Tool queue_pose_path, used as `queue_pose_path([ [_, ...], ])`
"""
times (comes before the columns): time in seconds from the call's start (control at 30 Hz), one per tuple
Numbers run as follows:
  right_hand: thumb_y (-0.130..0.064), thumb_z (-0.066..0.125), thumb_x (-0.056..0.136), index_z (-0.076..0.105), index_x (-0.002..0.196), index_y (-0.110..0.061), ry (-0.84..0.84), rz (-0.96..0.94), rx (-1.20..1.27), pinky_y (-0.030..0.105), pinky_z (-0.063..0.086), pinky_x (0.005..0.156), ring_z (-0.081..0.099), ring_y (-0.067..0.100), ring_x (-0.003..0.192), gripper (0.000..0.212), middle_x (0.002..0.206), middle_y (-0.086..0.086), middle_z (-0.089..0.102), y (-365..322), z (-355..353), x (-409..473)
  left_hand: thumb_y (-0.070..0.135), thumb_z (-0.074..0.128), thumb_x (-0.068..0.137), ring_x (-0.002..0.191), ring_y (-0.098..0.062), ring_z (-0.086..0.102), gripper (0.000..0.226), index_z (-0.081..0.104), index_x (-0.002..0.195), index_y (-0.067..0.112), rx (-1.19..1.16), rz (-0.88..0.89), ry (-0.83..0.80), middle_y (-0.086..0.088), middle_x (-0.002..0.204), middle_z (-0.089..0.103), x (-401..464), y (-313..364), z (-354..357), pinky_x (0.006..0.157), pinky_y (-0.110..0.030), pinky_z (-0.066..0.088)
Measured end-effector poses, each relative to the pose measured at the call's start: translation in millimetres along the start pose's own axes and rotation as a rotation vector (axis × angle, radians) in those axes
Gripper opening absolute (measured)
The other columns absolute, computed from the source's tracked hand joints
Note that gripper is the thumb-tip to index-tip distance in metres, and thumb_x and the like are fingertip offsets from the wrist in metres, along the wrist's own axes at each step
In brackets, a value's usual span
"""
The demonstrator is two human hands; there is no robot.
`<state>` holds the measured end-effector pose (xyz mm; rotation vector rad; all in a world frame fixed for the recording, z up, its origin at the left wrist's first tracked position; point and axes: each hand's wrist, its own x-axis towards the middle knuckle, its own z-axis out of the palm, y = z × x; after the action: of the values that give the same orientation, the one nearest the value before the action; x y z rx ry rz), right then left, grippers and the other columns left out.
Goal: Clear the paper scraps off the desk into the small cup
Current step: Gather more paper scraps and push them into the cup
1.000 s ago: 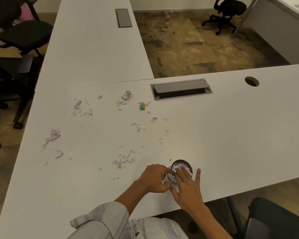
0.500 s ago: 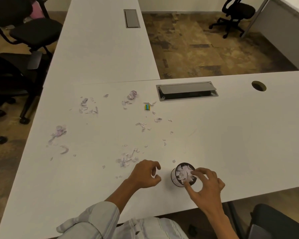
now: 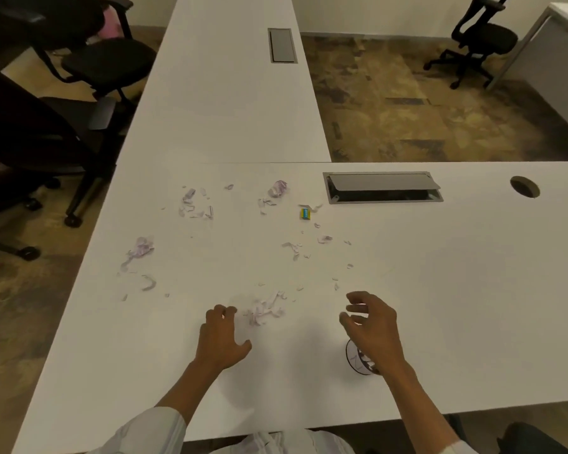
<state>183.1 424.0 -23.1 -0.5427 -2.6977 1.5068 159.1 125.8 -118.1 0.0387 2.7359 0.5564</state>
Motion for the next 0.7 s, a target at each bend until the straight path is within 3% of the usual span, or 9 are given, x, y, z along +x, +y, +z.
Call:
queue_pose_path([
  [0.1, -0.018, 0.076, 0.073, 0.060, 0.119, -0.010, -0.151, 0.094, -0.175, 0.013, 0.048, 0.075, 0.063, 0.014, 0.101, 0.049, 0.119, 0.006, 0.063, 0.4, 23.9, 40.8, 0.055, 0.067, 0.065, 0.119, -0.026, 0.039, 0.085, 0.041, 0.133, 0.012, 0.032, -0.089, -0.012, -0.009, 0.129, 0.042, -2.6, -16.2, -0.6, 0.088, -0.036, 0.045],
  [0.2, -0.032, 0.073, 0.078, 0.041, 0.140, -0.007, -0.284, 0.189, -0.372, 0.028, 0.037, 0.100, 0.044, 0.025, 0.130, 0.074, 0.141, 0.011, 0.048, 5.5, 51.6, 69.8, 0.059, 0.063, 0.061, 0.124, -0.028, 0.034, 0.093, 0.037, 0.136, 0.012, 0.037, -0.129, 0.004, -0.010, 0.135, 0.039, -6.1, -30.7, -1.7, 0.094, -0.037, 0.042],
  [0.3, -0.038, 0.072, 0.079, 0.028, 0.146, -0.006, -0.346, 0.206, -0.441, 0.034, 0.026, 0.112, 0.029, 0.027, 0.140, 0.087, 0.152, 0.012, 0.031, 14.9, 76.6, 88.4, 0.063, 0.060, 0.057, 0.133, -0.031, 0.025, 0.101, 0.033, 0.140, 0.012, 0.032, -0.145, 0.027, -0.013, 0.145, 0.029, -6.8, -46.3, -6.4, 0.103, -0.041, 0.035],
  [0.7, -0.036, 0.074, 0.077, 0.035, 0.142, -0.014, -0.352, -0.056, -0.534, 0.041, 0.029, 0.111, 0.027, 0.030, 0.139, 0.079, 0.153, 0.011, 0.027, -41.2, 133.3, 196.4, 0.059, 0.071, 0.050, 0.134, -0.042, 0.021, 0.106, 0.039, 0.137, 0.006, 0.001, -0.292, 0.107, -0.023, 0.145, 0.028, 39.6, -127.7, -51.4, 0.102, -0.053, 0.034],
])
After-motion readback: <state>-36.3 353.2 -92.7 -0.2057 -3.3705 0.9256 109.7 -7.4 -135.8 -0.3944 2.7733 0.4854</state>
